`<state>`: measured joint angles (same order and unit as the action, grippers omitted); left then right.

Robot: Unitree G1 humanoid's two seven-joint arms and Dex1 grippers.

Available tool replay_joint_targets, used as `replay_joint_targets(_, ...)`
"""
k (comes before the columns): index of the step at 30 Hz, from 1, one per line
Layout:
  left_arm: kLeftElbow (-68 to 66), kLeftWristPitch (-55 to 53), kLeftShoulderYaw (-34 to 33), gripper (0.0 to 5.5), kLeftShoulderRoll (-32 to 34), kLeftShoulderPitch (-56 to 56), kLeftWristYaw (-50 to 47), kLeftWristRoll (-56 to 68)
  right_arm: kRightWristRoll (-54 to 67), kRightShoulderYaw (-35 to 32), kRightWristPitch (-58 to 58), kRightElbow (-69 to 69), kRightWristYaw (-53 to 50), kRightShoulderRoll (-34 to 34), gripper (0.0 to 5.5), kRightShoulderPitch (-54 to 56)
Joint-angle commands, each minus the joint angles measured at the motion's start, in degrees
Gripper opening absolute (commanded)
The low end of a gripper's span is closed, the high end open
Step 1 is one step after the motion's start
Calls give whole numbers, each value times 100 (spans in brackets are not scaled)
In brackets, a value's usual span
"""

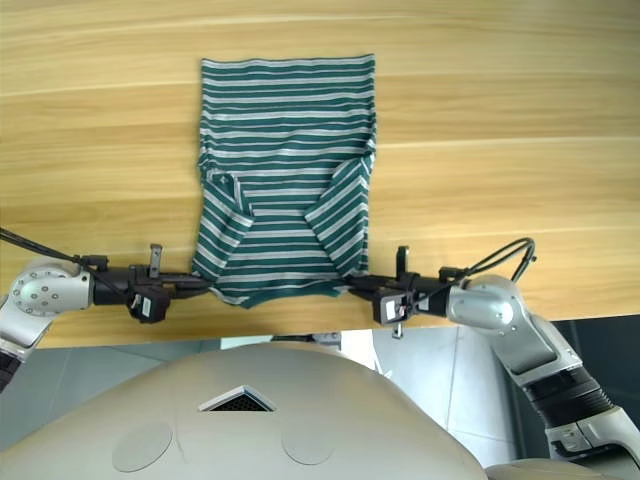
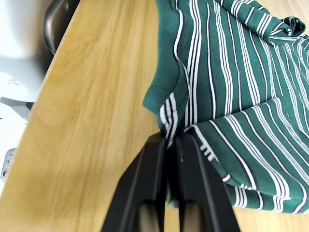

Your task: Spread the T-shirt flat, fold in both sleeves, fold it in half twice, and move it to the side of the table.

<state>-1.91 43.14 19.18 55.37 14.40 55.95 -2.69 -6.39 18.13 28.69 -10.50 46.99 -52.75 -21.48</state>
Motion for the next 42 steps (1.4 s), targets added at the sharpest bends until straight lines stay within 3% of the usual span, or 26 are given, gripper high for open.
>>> replay_joint_targets(1, 112, -34, -66, 4, 101, 9, 40, 74, -142, -194, -134, -52, 61, -221, 11, -133)
replay_joint_targets(5, 382, -6, -172, 4, 223, 142, 3, 124, 201, -651, 35, -382, 89, -466, 11, -319)
replay_joint_targets(14, 1638, 231, -744, 4, 983, 813, 369, 1928, 784, -2015, 775, -1363, 84, -791, 11, -1393)
replay_joint_targets(24, 2025, 113, -750, 4, 1023, 1116, 841, 2444, 1690, -2493, 1500, -2076, 711, -1076, 11, -2284)
replay_joint_targets(30, 1824, -426, -688, 4, 553, 639, 772, 2210, 1173, -2048, 808, -1660, 649, -789, 11, -1140)
replay_joint_targets(38, 1789, -1512, -1271, 4, -460, -809, 311, 3773, 287, -1446, -46, -721, 301, -58, 11, 1115)
replay_joint_targets(42, 1164, -1946, -1347, 4, -1121, -1680, 154, 3742, -160, -1106, -235, 28, 122, 363, 11, 2212)
